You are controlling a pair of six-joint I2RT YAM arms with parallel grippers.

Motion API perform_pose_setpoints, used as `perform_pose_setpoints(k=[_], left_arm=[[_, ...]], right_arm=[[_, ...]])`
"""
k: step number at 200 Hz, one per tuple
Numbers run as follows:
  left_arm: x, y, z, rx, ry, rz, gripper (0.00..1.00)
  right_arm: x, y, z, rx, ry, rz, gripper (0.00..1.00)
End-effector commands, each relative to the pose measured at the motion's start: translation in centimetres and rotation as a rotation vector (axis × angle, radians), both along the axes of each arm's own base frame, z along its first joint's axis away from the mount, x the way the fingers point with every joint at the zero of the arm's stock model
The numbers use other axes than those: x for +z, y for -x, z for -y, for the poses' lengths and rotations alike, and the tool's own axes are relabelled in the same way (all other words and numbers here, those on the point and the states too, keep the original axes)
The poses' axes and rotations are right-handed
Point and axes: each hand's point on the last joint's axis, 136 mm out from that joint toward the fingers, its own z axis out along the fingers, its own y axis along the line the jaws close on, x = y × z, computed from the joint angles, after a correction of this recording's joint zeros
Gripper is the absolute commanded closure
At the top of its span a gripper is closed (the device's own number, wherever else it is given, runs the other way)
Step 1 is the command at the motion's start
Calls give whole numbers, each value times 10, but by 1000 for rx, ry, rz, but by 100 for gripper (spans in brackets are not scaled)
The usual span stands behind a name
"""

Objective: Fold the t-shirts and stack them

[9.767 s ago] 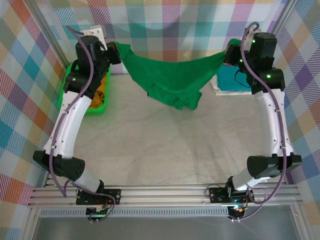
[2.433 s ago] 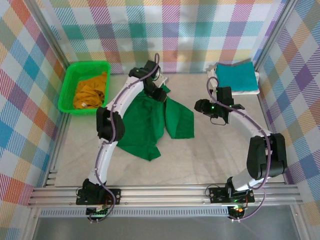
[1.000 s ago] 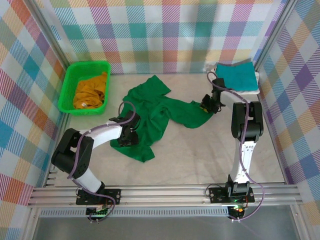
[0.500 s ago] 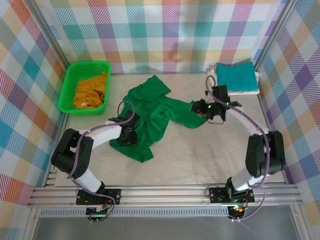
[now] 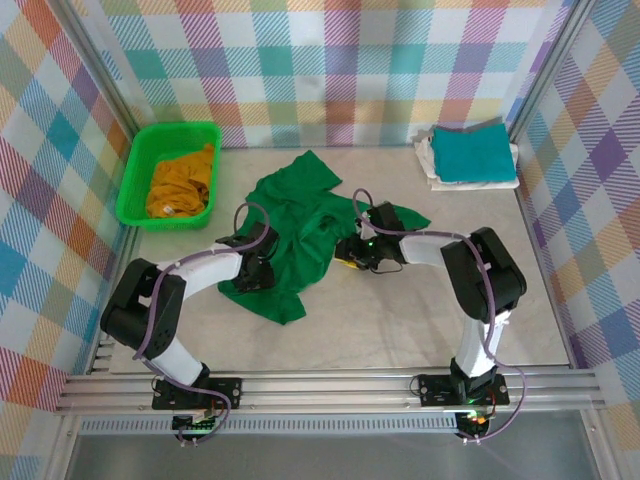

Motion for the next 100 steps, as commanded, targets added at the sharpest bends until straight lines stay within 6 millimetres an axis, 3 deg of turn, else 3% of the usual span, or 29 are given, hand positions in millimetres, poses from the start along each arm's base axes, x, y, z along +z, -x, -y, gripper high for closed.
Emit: perform_pose_setpoints(k=[1,62,100], left_arm=[[5,3,-8,21,-12,21,57],[11,6,-17,35,-32,51,57],[12,5,-17,39,-33,60,57]], right_arm=[[10,-33,-13,-29,-28,94,63],[-3,-68,-34,-61,-70,87,64],[-2,-79,-38,-87,-81,95,90]])
